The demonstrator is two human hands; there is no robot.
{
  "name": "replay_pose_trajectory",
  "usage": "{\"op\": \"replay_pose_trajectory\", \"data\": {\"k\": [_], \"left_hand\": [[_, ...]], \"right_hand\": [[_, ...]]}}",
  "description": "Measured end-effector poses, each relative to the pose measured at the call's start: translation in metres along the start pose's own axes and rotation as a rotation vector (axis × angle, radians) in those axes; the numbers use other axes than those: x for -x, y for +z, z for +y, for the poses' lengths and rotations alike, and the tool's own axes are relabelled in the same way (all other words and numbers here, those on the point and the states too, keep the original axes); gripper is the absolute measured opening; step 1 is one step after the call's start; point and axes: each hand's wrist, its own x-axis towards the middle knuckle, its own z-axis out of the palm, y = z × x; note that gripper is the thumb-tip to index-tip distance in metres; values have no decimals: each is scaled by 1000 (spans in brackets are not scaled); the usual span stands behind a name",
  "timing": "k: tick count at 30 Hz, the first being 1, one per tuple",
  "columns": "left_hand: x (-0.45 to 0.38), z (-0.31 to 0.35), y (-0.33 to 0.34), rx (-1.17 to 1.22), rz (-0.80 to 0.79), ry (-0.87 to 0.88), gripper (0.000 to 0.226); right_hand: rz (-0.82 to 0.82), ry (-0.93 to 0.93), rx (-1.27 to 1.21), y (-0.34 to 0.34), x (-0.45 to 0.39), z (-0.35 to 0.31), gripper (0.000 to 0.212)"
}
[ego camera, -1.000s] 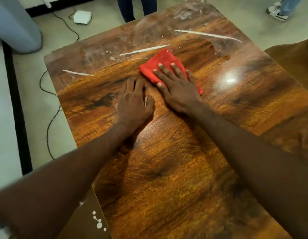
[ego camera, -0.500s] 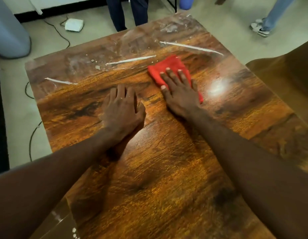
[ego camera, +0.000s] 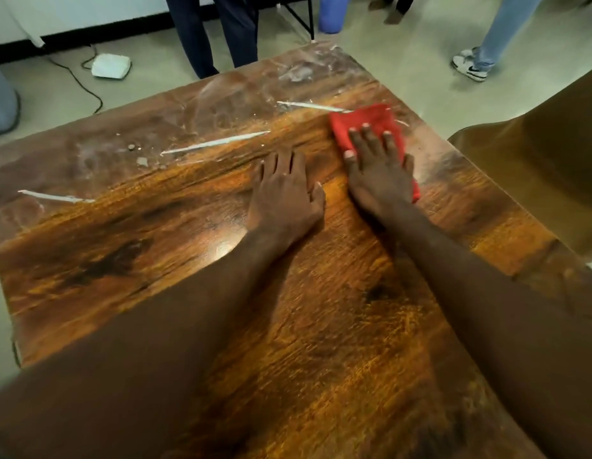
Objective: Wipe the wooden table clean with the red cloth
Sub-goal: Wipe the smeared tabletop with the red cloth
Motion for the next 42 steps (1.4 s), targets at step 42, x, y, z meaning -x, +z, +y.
{"op": "replay_pose_trajectory", "data": {"k": [42], "left_hand": [[5, -79, -32, -10, -50, 108, 43]], "right_hand": [[22, 131, -43, -15, -102, 30, 63]]}}
